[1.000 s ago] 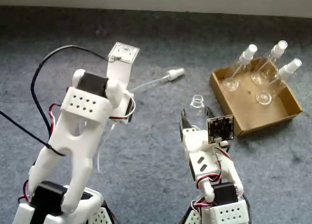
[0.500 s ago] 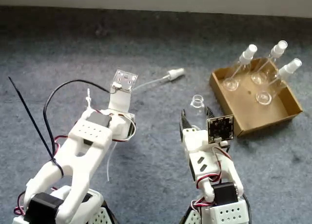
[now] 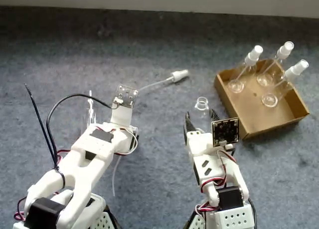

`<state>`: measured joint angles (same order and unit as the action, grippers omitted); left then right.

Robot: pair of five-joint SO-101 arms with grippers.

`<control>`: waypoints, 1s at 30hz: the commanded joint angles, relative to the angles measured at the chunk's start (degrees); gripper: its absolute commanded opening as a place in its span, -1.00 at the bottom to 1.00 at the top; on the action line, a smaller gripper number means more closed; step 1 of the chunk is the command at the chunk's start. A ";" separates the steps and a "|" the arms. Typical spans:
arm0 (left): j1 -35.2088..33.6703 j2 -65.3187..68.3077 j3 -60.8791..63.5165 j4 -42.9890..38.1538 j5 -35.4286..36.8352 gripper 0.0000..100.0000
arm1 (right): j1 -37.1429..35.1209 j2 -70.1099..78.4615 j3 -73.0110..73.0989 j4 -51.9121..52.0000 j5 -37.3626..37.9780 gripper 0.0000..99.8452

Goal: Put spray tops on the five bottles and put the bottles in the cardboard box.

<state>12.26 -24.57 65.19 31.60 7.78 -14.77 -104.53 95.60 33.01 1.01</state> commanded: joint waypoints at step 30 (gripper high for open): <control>-0.04 18.86 -34.51 33.85 -7.74 -0.73 | -0.31 -0.48 7.69 0.40 -0.26 -0.80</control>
<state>12.18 -11.21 36.62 63.52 0.22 -14.77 -104.53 95.60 33.01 1.01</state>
